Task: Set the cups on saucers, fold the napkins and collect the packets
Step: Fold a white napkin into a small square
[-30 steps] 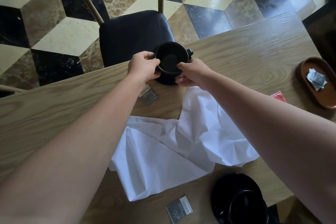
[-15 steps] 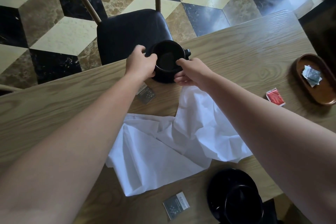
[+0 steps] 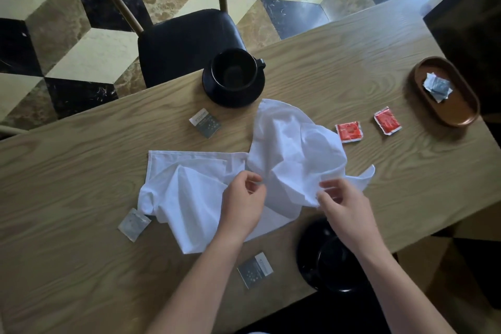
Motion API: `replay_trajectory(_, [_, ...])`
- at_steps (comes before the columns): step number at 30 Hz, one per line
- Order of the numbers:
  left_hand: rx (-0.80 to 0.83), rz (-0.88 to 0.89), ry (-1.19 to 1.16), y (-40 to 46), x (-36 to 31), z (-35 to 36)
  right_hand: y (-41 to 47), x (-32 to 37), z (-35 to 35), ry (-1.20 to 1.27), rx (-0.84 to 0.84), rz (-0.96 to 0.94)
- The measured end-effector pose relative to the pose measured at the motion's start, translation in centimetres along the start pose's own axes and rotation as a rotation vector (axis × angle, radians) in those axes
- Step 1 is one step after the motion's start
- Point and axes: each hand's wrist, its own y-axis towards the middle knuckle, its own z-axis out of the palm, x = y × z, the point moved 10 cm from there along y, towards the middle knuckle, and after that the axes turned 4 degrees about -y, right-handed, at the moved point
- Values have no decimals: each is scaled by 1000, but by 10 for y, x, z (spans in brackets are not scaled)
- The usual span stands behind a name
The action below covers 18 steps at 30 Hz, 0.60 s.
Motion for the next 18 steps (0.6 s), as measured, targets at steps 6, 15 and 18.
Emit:
replay_trajectory(6, [104,175,395,27,-54,24,-3,2,5,-327,-60,-188])
replay_trajectory(15, [-58,556,569,-5,-132,34,3,14,-28,-294,-84,-274])
replay_trajectory(18, [-146,669,428,-36,-166,22,-13,23,-59,-88,-170,-317])
